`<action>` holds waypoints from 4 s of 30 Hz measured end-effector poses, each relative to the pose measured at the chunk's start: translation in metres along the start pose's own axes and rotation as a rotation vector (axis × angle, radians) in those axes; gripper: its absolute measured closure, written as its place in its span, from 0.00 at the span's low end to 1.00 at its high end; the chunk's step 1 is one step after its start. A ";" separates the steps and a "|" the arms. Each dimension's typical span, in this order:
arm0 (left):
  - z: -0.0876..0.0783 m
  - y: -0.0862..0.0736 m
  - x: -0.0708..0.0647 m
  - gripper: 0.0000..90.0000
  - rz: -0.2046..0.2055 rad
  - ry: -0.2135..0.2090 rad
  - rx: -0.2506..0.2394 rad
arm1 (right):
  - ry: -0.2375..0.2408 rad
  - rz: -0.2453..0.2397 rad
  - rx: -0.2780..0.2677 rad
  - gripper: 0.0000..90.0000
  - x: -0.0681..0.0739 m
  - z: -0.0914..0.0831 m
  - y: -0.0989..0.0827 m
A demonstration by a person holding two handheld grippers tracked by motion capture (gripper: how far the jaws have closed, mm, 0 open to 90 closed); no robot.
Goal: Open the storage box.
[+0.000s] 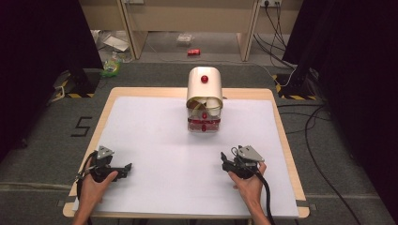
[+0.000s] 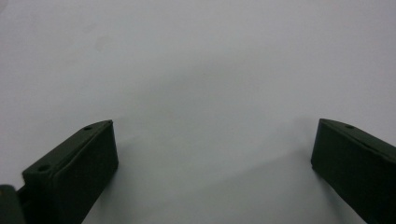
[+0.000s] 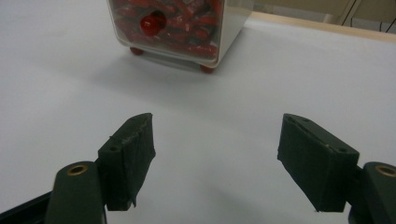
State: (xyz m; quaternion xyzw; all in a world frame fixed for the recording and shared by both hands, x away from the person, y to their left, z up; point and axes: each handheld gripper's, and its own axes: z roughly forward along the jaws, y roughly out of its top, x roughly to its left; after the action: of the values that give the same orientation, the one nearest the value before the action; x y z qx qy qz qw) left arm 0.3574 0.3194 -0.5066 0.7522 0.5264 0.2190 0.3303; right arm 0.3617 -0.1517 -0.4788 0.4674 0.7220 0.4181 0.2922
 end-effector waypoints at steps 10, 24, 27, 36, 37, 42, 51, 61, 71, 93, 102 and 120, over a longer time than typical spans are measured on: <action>0.000 0.000 0.000 0.00 0.000 0.001 0.000 | -0.010 -0.018 -0.020 0.38 0.011 0.010 0.004; 0.000 0.000 0.000 0.00 0.000 0.001 0.000 | -0.006 0.012 -0.038 0.43 0.020 0.023 0.008; 0.000 0.000 0.000 0.00 0.000 0.002 -0.001 | -0.003 0.013 -0.043 0.43 0.022 0.024 0.012; 0.000 0.000 0.000 0.00 0.000 0.002 0.000 | -0.004 0.016 -0.071 0.44 0.028 0.031 0.020; 0.000 0.000 0.000 0.00 0.000 0.002 0.000 | -0.004 0.015 -0.073 0.44 0.028 0.032 0.020; 0.000 0.000 0.000 0.00 0.000 0.002 0.000 | 0.003 0.019 -0.079 0.44 0.032 0.037 0.023; 0.000 0.000 0.000 0.00 0.000 0.002 -0.001 | 0.019 0.077 -0.098 0.45 0.042 0.050 0.027; 0.000 0.000 0.000 0.00 0.001 0.003 -0.001 | 0.005 0.074 -0.101 0.49 0.047 0.062 0.029; 0.000 0.000 0.000 0.00 0.003 0.004 -0.002 | -0.032 0.059 -0.113 0.55 0.058 0.075 0.034; 0.000 0.000 -0.001 0.00 0.005 0.005 -0.003 | -0.139 0.085 -0.122 0.64 0.076 0.097 0.040; 0.000 0.000 -0.001 0.00 0.005 0.005 -0.003 | -0.169 0.083 -0.123 0.67 0.081 0.100 0.042; 0.000 0.000 -0.001 0.00 0.007 0.006 -0.004 | -0.251 0.070 -0.108 0.75 0.090 0.103 0.044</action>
State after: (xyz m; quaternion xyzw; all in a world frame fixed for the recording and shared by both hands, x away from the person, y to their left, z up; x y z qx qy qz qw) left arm 0.3567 0.3187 -0.5065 0.7526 0.5245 0.2236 0.3294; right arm 0.4290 -0.0250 -0.4927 0.5247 0.6393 0.4045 0.3902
